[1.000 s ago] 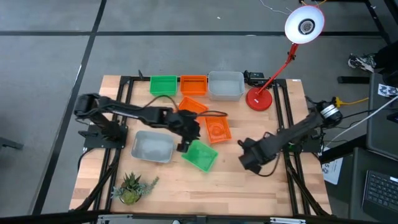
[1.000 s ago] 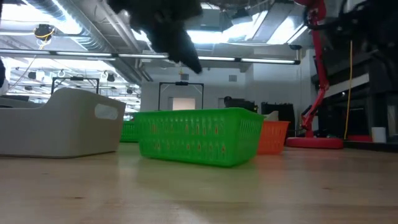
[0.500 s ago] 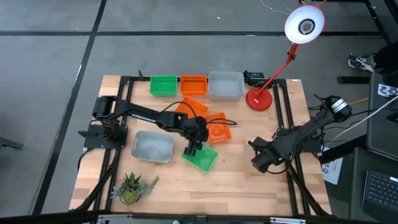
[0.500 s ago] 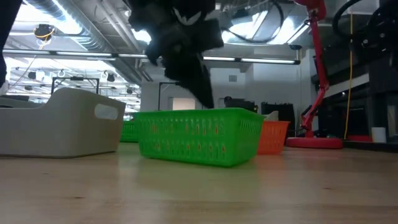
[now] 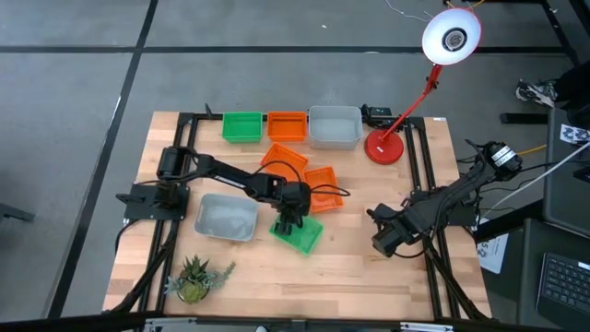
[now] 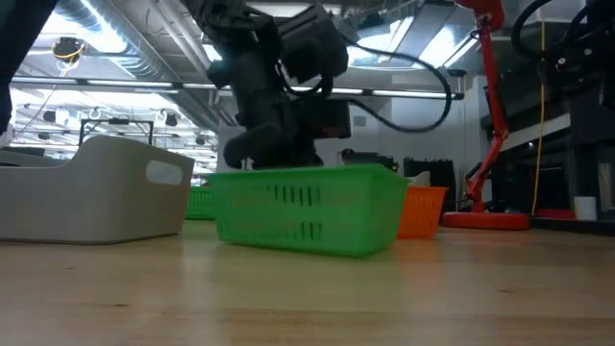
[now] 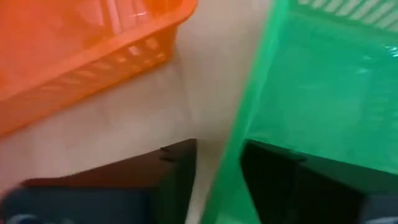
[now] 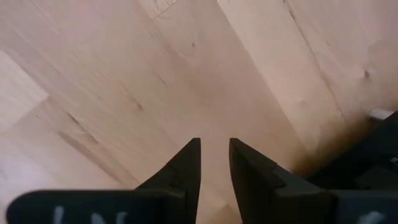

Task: Stack baskets by color
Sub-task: Stack the bottom green bin on top of the top green bin

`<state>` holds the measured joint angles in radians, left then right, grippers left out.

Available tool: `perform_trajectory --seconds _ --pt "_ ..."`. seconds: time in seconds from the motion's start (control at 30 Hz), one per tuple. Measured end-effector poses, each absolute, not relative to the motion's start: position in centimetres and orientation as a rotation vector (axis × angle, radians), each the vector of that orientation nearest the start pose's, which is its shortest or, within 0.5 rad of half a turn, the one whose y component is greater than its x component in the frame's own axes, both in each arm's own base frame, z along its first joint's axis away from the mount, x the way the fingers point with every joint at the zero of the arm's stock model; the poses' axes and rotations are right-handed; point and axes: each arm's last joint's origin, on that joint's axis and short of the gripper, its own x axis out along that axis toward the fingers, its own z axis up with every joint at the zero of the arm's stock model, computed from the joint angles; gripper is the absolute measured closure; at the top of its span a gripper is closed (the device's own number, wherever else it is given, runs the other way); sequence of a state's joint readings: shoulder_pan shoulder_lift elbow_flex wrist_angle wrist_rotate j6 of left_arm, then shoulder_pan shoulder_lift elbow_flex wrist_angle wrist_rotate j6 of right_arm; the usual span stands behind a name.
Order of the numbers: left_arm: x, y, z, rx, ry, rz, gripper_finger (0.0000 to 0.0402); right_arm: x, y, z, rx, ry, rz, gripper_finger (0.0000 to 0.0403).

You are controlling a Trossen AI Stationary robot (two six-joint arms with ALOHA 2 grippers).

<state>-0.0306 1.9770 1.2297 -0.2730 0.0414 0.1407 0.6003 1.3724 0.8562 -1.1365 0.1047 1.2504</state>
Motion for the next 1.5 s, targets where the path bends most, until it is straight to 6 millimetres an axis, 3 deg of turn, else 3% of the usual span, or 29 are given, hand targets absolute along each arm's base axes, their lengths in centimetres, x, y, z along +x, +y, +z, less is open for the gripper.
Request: perform_trajectory --seconds 0.1,0.2,0.3,0.47,0.6,0.73,0.9,1.03,1.2,1.37,1.5 --pt "39.4 -1.7 14.3 0.110 1.017 -0.141 0.0376 16.9 11.2 19.7 0.401 1.473 -0.603 0.0318" --pt "38.8 -1.8 15.8 0.100 1.047 -0.136 0.0396 16.9 11.2 19.7 0.402 1.472 -0.601 0.0318" --pt "38.1 -1.9 19.0 0.126 1.065 -0.121 0.0400 16.9 11.2 19.7 0.402 1.472 -0.600 0.0318" --pt "35.7 -0.9 26.2 0.263 1.064 -0.032 0.0401 17.0 11.3 19.7 0.405 1.469 -0.597 0.0318" --pt "32.3 2.6 30.5 0.358 1.109 0.199 0.0401 17.1 11.3 19.7 0.411 1.463 -0.591 0.0318" --pt "29.0 8.5 32.9 0.400 1.151 0.426 0.0401 17.1 11.3 19.7 0.398 1.466 -0.575 0.0318" --pt "24.9 17.0 32.9 0.305 1.245 0.523 0.0401 17.2 11.4 19.7 0.401 1.460 -0.568 0.0318" --pt "21.9 22.0 31.6 0.200 1.294 0.512 0.0401 17.3 11.4 19.7 0.407 1.446 -0.560 0.0318" --pt "20.0 24.7 30.9 0.193 1.246 0.374 0.0401 17.3 11.4 19.7 0.407 1.446 -0.560 0.0318" --pt "19.3 26.5 29.8 0.236 1.297 0.358 0.0401 17.3 11.5 19.7 0.411 1.442 -0.558 0.0318" --pt "19.7 27.9 27.6 0.212 1.347 0.326 0.0401 17.4 11.5 19.7 0.415 1.437 -0.553 0.0318"
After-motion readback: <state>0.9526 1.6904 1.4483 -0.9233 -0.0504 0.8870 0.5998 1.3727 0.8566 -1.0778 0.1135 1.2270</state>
